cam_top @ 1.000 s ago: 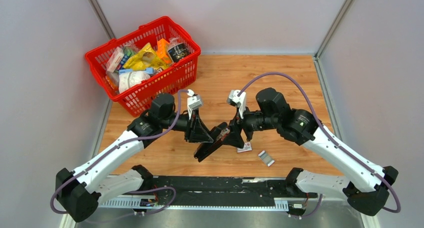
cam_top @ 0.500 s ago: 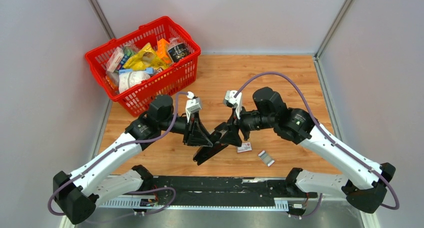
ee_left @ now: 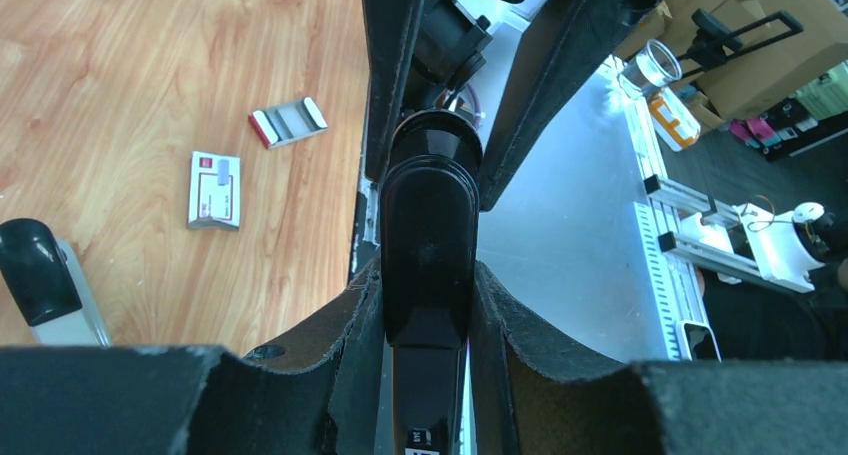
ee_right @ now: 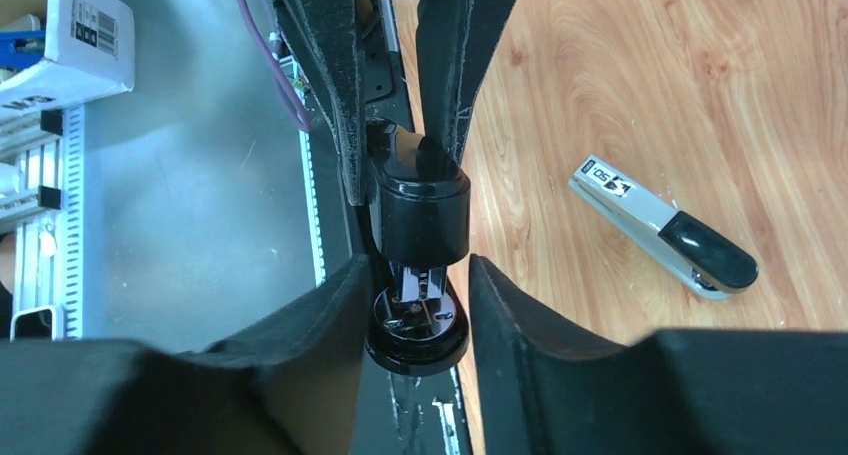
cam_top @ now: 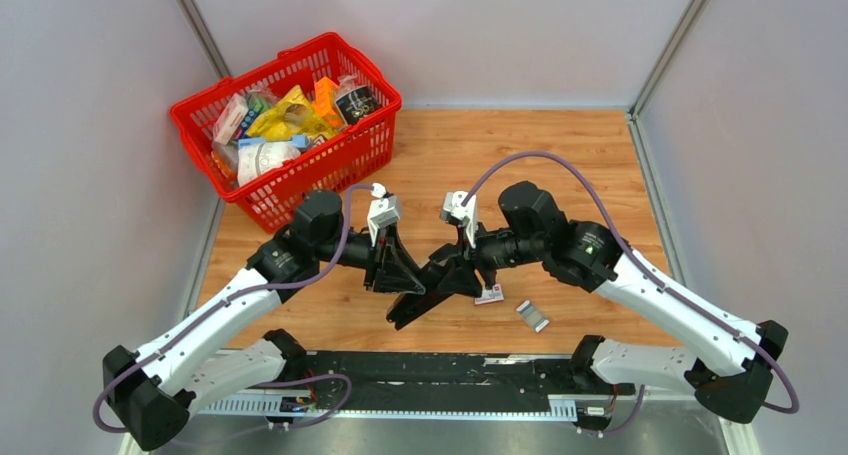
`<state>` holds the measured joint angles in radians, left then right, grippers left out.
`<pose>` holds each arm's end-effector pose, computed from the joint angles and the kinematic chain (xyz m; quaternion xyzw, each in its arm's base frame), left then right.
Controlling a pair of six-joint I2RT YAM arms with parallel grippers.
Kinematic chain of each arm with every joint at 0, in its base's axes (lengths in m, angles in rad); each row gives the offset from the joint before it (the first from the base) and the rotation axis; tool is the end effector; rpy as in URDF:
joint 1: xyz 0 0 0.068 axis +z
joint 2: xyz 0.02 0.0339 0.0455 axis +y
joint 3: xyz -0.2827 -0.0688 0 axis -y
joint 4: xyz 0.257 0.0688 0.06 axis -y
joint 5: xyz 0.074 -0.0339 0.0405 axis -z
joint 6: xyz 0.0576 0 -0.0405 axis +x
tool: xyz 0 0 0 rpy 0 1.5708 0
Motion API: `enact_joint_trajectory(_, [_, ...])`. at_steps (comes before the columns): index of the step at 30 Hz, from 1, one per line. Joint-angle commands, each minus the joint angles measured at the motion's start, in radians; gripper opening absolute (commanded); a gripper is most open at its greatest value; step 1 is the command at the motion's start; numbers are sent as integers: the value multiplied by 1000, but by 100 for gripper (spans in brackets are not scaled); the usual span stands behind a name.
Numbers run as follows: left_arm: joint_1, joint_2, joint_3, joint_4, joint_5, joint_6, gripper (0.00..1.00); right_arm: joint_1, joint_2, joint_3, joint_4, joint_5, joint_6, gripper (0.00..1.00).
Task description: Unload the staples from the stapler
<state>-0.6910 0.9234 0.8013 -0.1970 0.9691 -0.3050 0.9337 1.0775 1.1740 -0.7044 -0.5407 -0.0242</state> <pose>0.1340 -0.1724 0.3338 0.4054 0.6515 -0.5793 0.2751 0.1174 0.2085 0.3765 -0.5034 0.7010 0.4087 0.2969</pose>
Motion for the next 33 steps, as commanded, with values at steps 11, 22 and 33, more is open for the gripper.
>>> enact_joint_trajectory(11, [-15, -75, 1, 169, -10, -35, 0, 24, -91, -121, 147, -38, 72, 1])
enact_joint_trajectory(22, [-15, -179, -51, 398, -145, -144, 0, 31, -209, -350, 341, -24, 214, 0])
enact_joint_trajectory(33, [-15, -216, -63, 452, -217, -167, 0, 42, -241, -433, 424, -41, 280, 0])
